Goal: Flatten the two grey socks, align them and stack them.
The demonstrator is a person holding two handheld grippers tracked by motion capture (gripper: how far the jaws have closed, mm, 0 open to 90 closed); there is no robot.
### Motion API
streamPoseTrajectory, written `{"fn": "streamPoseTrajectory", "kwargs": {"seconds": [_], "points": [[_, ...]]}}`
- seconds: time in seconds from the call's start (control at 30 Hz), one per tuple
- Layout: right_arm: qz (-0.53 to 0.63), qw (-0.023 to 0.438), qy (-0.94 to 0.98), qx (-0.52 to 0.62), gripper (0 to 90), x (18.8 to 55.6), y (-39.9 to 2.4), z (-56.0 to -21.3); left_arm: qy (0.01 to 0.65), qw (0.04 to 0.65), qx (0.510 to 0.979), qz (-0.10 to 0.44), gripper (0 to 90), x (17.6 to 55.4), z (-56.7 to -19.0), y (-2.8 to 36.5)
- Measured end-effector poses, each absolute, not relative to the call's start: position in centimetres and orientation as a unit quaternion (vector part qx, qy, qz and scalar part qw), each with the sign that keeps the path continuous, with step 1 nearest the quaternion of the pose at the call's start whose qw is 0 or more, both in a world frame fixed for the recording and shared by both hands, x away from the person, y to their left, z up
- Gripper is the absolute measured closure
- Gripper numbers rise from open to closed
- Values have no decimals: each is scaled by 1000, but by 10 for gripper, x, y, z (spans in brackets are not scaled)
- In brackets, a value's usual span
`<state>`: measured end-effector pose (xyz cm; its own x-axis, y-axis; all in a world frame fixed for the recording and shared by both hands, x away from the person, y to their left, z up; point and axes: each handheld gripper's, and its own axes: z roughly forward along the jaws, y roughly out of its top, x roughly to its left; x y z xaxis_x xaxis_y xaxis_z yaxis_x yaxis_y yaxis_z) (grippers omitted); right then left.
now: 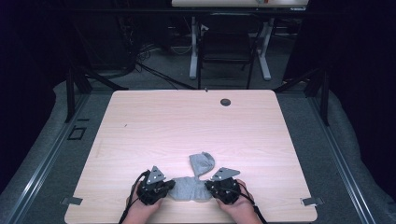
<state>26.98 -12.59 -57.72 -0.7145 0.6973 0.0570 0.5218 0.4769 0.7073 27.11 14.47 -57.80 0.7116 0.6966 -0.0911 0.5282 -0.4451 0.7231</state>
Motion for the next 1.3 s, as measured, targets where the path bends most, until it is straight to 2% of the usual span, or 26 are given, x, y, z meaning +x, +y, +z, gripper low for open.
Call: {"fn": "streamPoseTrajectory", "kwargs": {"seconds": [0.5,0.73,1.3], "points": [[347,99,857,367,887,258,-137,-573,358,378,849,87,875,257,-577,138],[371,96,839,387,852,261,-143,-568,359,396,841,86,842,259,-572,139],[386,137,813,413,775,316,-141,-552,374,416,822,103,764,269,-564,152]]}}
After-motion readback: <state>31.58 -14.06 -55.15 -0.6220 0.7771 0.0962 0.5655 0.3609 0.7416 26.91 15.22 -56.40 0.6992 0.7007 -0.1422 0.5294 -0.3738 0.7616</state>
